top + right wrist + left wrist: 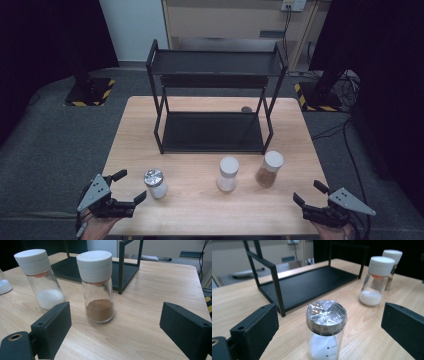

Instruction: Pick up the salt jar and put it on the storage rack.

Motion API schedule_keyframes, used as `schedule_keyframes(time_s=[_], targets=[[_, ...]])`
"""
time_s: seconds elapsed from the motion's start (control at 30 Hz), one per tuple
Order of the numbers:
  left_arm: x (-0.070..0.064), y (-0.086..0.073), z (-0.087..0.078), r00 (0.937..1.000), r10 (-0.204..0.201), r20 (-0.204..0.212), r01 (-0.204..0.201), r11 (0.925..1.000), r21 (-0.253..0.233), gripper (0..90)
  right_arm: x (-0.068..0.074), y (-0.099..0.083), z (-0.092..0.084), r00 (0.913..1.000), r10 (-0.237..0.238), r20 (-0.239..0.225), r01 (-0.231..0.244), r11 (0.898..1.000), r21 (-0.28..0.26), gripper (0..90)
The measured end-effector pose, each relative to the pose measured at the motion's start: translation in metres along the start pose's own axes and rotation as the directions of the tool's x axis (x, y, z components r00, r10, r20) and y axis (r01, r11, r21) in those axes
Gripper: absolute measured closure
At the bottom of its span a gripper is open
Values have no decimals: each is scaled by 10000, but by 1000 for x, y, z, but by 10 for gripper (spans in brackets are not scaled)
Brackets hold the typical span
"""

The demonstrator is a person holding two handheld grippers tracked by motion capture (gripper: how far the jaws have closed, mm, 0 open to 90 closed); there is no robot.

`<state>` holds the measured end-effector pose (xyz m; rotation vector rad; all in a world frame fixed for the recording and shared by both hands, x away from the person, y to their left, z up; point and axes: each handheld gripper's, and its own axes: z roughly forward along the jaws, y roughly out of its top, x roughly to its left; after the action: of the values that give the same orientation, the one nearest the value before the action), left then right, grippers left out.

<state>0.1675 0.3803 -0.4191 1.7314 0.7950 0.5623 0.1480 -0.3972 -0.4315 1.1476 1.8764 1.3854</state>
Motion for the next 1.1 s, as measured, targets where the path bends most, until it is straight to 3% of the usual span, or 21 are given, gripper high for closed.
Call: schedule_keyframes(time_s=[0.17,0.47,0.73,0.9,1.1], targets=[[10,7,10,9995,-15,328,3,9993,376,6,1,0,0,10000,-49,22,49,10000,-1,108],[17,14,26,9983,234,528,-283,9951,944,18,-1,-1,-1,10000,71,8,-71,9999,-79,109],[25,19,41,9965,200,815,-309,9903,1353,44,-1,-1,0,10000,74,-9,-74,9999,-102,110],[32,21,50,9935,93,1134,-266,9879,1525,91,-1,-2,-1,10000,77,-21,-77,9999,-125,111],[33,20,59,9929,163,1176,-364,9845,1713,148,-1,-2,-1,10000,85,-7,-85,9998,-163,111]])
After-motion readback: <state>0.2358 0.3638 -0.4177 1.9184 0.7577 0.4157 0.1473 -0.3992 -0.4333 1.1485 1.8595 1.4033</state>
